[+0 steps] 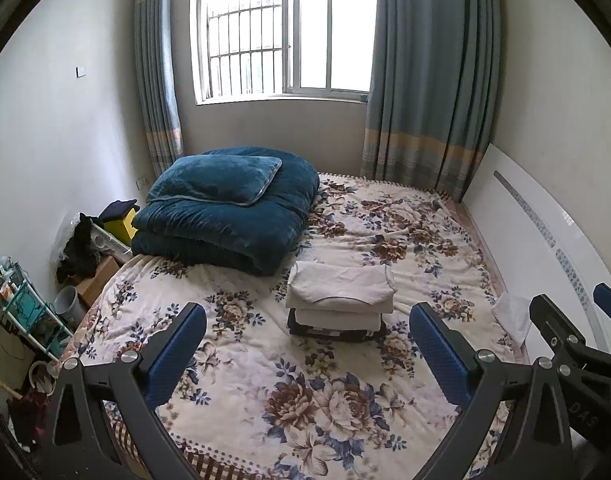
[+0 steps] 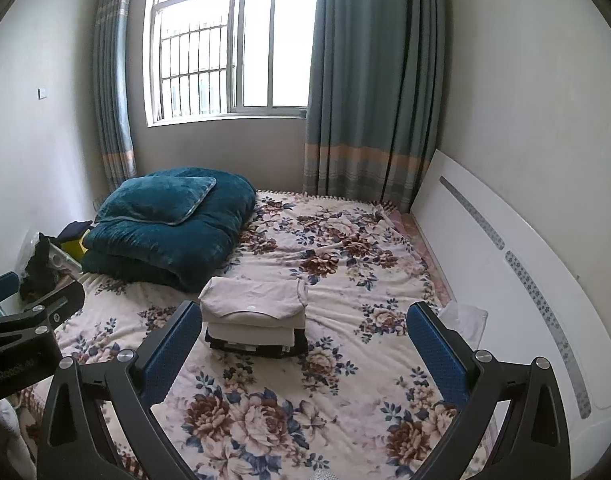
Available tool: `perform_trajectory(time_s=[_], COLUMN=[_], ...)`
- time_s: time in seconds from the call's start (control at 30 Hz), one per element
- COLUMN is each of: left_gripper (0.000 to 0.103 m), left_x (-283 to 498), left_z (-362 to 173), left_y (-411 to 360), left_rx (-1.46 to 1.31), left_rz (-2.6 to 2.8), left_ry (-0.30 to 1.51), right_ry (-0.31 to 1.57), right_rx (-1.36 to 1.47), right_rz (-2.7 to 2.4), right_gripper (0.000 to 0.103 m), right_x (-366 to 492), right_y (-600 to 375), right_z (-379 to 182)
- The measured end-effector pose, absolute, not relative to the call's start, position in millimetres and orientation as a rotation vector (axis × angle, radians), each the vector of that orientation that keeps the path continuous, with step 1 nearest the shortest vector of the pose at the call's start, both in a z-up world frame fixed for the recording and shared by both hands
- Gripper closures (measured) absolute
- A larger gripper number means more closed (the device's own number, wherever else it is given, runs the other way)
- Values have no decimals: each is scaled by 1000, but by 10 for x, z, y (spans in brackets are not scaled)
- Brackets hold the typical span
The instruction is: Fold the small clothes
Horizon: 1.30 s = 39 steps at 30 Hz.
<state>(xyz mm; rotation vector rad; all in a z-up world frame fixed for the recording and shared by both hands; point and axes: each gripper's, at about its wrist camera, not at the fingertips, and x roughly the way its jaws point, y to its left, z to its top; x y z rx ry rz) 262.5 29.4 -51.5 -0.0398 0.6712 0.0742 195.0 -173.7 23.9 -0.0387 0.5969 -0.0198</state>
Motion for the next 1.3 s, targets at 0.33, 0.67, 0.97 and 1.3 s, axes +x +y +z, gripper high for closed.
perform_trajectory(time_s=[0.33,0.67,0.97,1.3], left_gripper=[0,0,0,0], left_x=[2596,2582,2555,2516], left_z=[-477,-430,-410,-389], left_y=[311,337,319,324], left_rx=[-33,-37,-35,-32], left_rz=[89,99,108,117], left_ry=[665,659,654,645], right_ry=[590,585,579,582], right_rx=[-31,-25,-26,-17], right_rz=[-7,-4,-6,-7], right_gripper=[0,0,0,0], right_x=[1942,1939,1909,1900], right_y=[-1754,-1749,-1711,-1710], right_z=[214,219,266,273])
